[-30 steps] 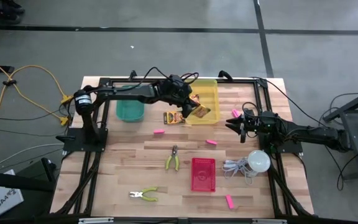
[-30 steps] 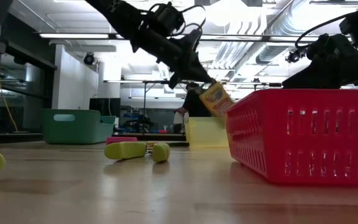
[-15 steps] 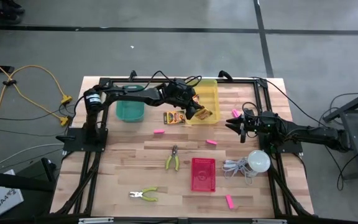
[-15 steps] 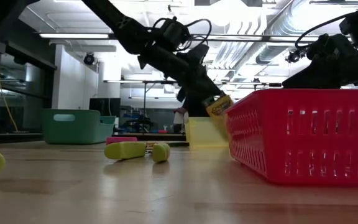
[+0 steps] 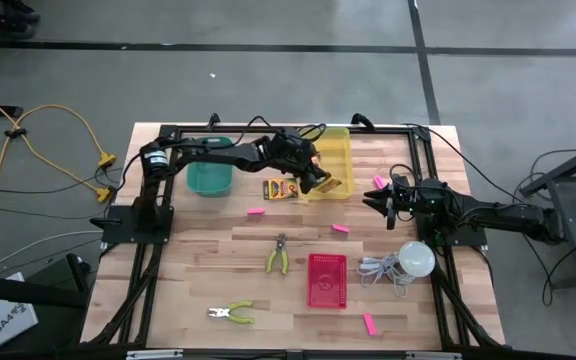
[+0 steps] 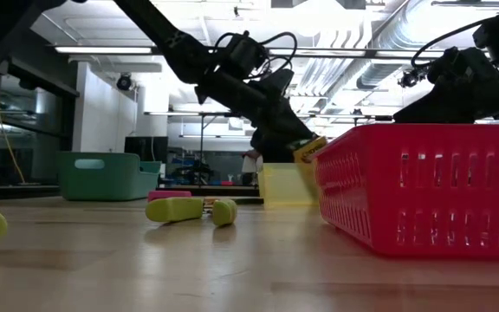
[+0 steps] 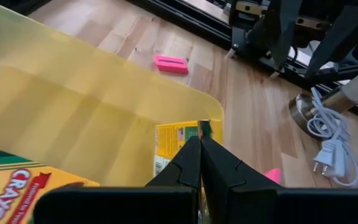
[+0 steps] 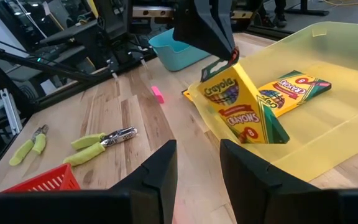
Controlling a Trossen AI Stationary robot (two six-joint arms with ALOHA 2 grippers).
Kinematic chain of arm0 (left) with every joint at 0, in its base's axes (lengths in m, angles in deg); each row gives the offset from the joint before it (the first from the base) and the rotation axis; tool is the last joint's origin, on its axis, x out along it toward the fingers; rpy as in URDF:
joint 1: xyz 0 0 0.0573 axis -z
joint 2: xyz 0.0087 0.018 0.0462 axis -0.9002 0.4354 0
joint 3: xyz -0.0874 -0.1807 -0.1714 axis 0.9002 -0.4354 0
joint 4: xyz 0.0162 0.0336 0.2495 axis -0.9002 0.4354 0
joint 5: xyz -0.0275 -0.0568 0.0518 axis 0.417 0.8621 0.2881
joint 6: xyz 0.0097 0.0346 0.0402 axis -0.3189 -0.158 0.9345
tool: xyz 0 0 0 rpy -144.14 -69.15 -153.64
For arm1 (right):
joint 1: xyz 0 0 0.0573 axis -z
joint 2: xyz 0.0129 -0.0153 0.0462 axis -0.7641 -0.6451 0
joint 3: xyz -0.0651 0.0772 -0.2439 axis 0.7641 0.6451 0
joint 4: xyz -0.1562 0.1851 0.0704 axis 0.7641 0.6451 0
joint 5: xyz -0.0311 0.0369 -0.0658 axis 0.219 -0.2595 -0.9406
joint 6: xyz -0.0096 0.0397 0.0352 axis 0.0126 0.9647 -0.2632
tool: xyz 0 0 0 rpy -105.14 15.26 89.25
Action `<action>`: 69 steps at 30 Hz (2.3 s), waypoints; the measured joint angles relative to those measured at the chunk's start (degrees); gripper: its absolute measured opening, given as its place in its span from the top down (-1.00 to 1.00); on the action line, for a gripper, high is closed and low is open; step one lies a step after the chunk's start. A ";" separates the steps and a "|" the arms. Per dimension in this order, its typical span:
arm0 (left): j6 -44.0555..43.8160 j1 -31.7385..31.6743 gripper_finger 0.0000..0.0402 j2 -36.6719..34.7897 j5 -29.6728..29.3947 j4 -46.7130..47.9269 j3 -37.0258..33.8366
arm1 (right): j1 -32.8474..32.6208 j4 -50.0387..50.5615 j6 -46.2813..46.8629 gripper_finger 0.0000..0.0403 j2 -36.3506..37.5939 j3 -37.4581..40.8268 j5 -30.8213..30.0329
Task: Pick & Place School Supplies
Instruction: Put the crayon box into the yellow bin
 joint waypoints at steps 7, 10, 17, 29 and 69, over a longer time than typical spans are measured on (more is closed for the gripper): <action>-1.80 1.10 1.00 0.68 0.15 0.77 0.04 | 0.01 0.00 0.00 0.45 0.00 0.00 0.00; -1.89 1.27 1.00 0.68 0.15 1.14 0.04 | 0.01 0.00 0.01 0.45 0.00 0.00 0.00; -1.86 0.54 1.00 0.68 0.13 1.14 -0.03 | 0.00 0.00 0.00 0.45 0.00 0.00 0.00; -0.31 -4.52 1.00 1.12 -0.48 1.80 -0.29 | 0.01 -0.02 0.00 0.45 0.00 0.00 0.00; -2.37 -1.48 0.59 1.01 -2.10 5.95 -0.16 | 0.00 -0.02 0.01 0.45 0.00 0.00 0.00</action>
